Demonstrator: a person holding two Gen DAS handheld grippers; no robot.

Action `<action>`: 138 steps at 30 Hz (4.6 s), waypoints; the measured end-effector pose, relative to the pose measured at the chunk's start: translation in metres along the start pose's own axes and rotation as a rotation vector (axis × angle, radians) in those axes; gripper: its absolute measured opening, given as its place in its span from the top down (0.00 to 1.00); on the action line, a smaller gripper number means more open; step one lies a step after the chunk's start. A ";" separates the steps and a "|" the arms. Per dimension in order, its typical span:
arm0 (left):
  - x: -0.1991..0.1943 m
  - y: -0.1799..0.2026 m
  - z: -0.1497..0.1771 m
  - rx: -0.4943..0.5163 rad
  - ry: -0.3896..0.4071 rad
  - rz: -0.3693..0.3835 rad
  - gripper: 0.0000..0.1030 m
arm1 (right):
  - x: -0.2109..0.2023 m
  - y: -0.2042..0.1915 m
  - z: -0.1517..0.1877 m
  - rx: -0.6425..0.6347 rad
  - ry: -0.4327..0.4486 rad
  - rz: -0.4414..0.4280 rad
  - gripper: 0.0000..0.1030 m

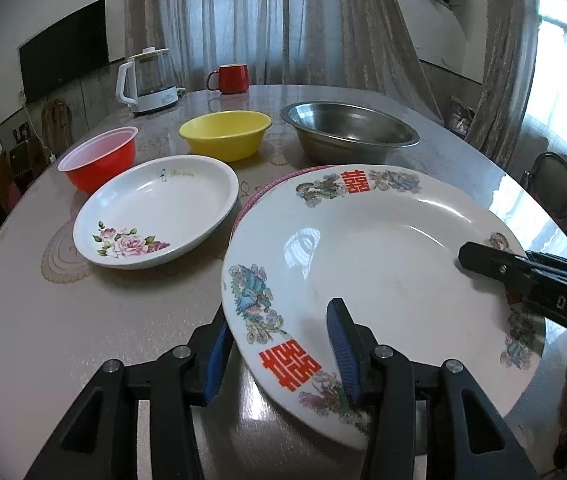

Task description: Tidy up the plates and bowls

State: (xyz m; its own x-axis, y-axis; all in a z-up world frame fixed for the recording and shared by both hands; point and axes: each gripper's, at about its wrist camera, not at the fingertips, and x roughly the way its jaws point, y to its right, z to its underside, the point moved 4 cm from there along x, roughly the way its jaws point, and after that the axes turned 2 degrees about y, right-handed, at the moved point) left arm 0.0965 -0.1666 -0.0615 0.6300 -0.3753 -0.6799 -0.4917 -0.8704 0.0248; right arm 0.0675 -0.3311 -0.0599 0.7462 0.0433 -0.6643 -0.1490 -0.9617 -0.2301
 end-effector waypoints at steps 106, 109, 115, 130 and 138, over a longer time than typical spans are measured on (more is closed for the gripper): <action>0.045 -0.177 -0.034 -0.451 -0.012 -0.049 0.66 | 0.151 -0.141 -0.098 -0.240 -0.288 -0.080 0.74; 0.047 -0.176 -0.034 -0.450 -0.007 -0.002 0.73 | 0.161 -0.145 -0.093 -0.249 -0.320 -0.084 0.80; 0.043 -0.174 -0.036 -0.433 -0.023 0.037 0.75 | 0.166 -0.147 -0.090 -0.210 -0.326 -0.069 0.79; 0.030 -0.206 -0.021 -0.389 -0.030 -0.037 0.75 | 0.162 -0.187 -0.065 -0.232 -0.338 -0.116 0.77; 0.029 -0.208 -0.019 -0.364 -0.026 -0.083 0.72 | 0.145 -0.200 -0.059 -0.348 -0.270 -0.079 0.78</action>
State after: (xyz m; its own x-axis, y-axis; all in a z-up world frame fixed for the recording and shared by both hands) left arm 0.2283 -0.0028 -0.0720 0.6410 -0.2943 -0.7089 -0.1910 -0.9557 0.2241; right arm 0.2436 -0.1480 -0.0679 0.5434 0.1455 -0.8267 0.1636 -0.9843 -0.0657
